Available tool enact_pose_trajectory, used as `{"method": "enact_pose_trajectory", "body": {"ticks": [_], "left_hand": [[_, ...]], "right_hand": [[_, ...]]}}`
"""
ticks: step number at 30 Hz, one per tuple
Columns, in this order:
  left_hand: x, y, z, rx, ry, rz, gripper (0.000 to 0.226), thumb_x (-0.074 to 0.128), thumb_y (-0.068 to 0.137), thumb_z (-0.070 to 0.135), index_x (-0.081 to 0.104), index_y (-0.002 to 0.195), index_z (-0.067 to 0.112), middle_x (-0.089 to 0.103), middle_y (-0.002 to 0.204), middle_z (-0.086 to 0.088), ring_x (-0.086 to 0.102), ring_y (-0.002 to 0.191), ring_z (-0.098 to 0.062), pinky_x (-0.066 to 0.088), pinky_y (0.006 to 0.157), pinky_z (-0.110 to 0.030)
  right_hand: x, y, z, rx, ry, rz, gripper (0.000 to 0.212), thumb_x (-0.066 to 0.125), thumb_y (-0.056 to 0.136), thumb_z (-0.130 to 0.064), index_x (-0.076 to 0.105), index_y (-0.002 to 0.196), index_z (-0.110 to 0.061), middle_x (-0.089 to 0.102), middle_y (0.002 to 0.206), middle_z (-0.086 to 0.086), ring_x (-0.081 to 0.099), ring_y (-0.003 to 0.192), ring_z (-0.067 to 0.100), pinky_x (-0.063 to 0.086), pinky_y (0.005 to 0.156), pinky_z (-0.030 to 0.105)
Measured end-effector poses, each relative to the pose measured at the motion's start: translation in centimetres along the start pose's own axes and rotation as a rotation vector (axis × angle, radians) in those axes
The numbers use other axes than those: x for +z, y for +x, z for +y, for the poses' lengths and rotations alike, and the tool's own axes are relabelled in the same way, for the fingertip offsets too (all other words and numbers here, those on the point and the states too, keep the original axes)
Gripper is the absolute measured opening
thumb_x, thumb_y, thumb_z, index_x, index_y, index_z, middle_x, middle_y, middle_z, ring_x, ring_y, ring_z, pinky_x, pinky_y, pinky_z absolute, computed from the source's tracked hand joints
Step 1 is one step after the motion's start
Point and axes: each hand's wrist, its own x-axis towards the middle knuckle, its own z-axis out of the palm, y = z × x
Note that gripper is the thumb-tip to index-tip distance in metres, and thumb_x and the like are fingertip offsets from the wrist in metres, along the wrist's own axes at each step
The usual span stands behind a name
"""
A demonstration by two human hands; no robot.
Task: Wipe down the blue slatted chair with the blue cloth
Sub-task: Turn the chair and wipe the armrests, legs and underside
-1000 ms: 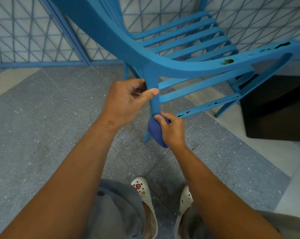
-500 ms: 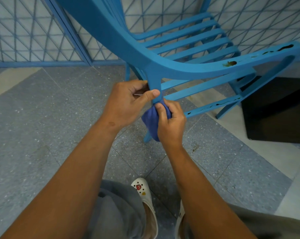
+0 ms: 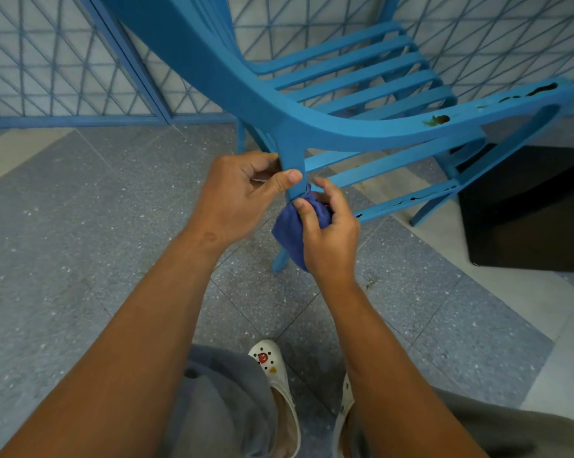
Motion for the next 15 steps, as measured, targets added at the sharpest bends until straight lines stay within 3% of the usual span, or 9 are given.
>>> {"method": "enact_pose_trajectory", "body": {"ticks": [3,8,11,15], "left_hand": [[0.0,0.0,0.0,-0.003,0.006,0.001,0.02,0.071,0.093,0.016,0.071,0.112,0.023,0.072,0.098,0.023,0.07,0.092,0.007,0.05,0.08,-0.009],[0.0,-0.1,-0.1,-0.005,0.011,-0.001,0.02,0.073,0.092,0.019,0.071,0.109,0.03,0.072,0.09,0.032,0.071,0.091,0.006,0.051,0.08,-0.01],[-0.1,0.0,0.0,0.007,0.008,-0.014,0.02,0.073,0.092,0.017,0.071,0.108,0.029,0.072,0.088,0.033,0.071,0.09,0.007,0.051,0.079,-0.01],[-0.2,0.1,-0.2,0.0,-0.01,-0.032,0.021,0.073,0.092,0.014,0.071,0.107,0.029,0.074,0.091,0.029,0.072,0.092,0.004,0.053,0.081,-0.013]], "right_hand": [[0.7,-0.6,2.4,0.006,-0.068,0.033,0.023,0.069,0.094,-0.016,0.074,0.114,-0.009,0.07,0.101,-0.001,0.066,0.096,0.01,0.052,0.087,0.024],[0.5,-1.9,6.3,0.216,-0.209,-0.116,0.02,0.068,0.095,-0.023,0.077,0.109,-0.012,0.074,0.097,-0.003,0.067,0.091,0.008,0.054,0.085,0.039],[-0.1,-0.9,5.5,0.256,-0.214,-0.169,0.019,0.069,0.094,-0.023,0.077,0.107,-0.012,0.071,0.097,-0.008,0.065,0.09,0.006,0.053,0.087,0.034],[-1.1,0.9,2.2,0.105,-0.11,-0.153,0.019,0.071,0.093,-0.02,0.077,0.108,-0.012,0.074,0.102,-0.005,0.067,0.096,0.003,0.052,0.087,0.021]]}}
